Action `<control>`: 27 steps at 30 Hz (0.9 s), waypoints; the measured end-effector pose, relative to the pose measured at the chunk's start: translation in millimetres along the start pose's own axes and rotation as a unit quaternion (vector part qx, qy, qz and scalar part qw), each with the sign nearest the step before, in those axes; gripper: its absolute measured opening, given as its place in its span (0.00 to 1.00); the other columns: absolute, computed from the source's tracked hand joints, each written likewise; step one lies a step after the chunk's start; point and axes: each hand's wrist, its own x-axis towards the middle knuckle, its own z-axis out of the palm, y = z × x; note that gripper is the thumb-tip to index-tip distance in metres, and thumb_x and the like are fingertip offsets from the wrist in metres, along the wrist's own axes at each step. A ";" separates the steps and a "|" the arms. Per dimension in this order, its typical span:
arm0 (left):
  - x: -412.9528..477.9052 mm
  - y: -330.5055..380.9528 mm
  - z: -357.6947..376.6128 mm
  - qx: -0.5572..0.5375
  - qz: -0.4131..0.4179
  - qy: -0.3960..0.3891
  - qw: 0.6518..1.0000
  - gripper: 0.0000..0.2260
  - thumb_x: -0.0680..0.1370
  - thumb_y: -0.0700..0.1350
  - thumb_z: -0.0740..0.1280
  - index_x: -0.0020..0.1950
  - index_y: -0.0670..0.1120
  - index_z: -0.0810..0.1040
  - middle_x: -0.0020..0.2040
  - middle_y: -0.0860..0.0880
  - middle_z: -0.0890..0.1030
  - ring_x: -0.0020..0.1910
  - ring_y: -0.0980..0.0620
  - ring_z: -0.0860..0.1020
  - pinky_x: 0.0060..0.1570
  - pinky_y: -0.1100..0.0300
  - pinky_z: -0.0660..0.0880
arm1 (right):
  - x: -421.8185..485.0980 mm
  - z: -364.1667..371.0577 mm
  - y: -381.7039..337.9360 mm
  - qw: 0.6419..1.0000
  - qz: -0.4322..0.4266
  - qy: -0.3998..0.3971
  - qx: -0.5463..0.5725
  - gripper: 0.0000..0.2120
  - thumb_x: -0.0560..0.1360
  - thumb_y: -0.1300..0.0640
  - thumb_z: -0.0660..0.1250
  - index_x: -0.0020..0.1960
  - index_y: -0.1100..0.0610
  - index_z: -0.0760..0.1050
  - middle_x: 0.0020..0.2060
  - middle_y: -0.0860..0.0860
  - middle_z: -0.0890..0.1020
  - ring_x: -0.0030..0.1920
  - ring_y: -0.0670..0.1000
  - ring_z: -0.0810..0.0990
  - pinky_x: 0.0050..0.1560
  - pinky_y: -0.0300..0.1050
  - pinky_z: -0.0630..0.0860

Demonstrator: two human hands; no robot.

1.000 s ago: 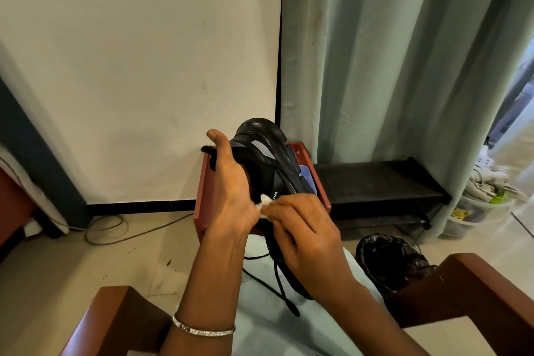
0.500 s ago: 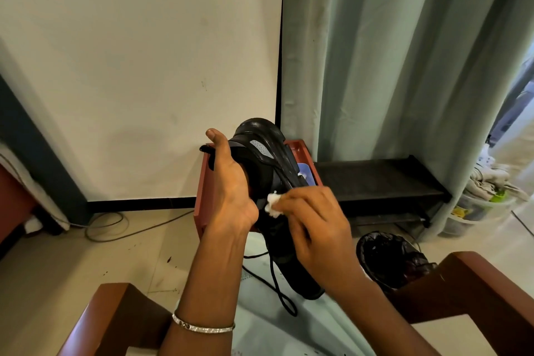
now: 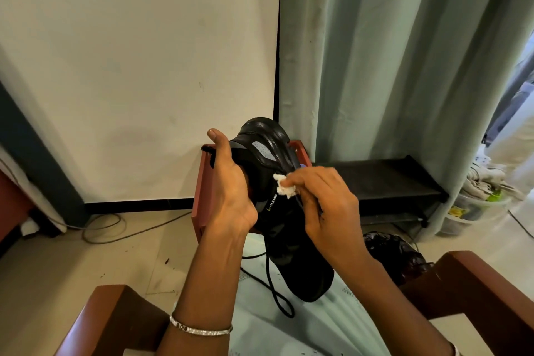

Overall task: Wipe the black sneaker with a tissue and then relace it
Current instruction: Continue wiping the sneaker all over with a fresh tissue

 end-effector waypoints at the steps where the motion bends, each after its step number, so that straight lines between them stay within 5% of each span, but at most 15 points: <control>1: 1.4 1.3 -2.3 -0.006 0.003 0.006 1.000 0.38 0.69 0.78 0.55 0.63 0.51 0.80 0.59 0.46 0.83 0.59 0.45 0.81 0.63 0.43 0.74 | -10.7 -1.6 3.3 1.000 0.001 0.000 0.002 0.09 0.77 0.68 0.64 0.49 0.61 0.82 0.47 0.51 0.83 0.50 0.51 0.80 0.51 0.48 0.77; 11: 0.5 1.7 5.4 -0.021 0.000 0.051 0.999 0.43 0.63 0.79 0.58 0.69 0.53 0.75 0.66 0.46 0.78 0.65 0.45 0.76 0.66 0.41 0.71 | 1.2 0.4 10.9 1.000 0.006 0.000 -0.004 0.09 0.75 0.69 0.71 0.52 0.60 0.84 0.49 0.51 0.84 0.52 0.51 0.81 0.55 0.45 0.78; 16: 1.3 10.4 9.3 -0.019 -0.011 0.050 0.999 0.36 0.74 0.75 0.52 0.63 0.49 0.79 0.56 0.45 0.83 0.55 0.45 0.81 0.51 0.50 0.78 | 11.5 11.9 -0.4 1.000 0.000 0.025 -0.001 0.08 0.74 0.69 0.70 0.51 0.61 0.83 0.50 0.52 0.84 0.53 0.50 0.80 0.55 0.46 0.77; 23: 12.2 9.6 12.6 -0.071 -0.028 0.100 0.992 0.36 0.72 0.75 0.57 0.65 0.49 0.78 0.60 0.44 0.81 0.57 0.42 0.80 0.59 0.43 0.77 | -19.8 31.0 -17.2 0.998 -0.055 0.003 -0.014 0.06 0.79 0.66 0.67 0.50 0.63 0.84 0.49 0.56 0.83 0.52 0.54 0.80 0.52 0.48 0.78; 27: 16.1 13.2 16.0 -0.075 -0.037 0.085 0.993 0.34 0.75 0.73 0.54 0.60 0.47 0.79 0.54 0.43 0.83 0.49 0.43 0.83 0.46 0.51 0.81 | 3.5 33.7 -14.7 0.998 -0.041 0.039 -0.018 0.06 0.78 0.68 0.68 0.51 0.64 0.84 0.50 0.57 0.84 0.52 0.55 0.81 0.56 0.47 0.77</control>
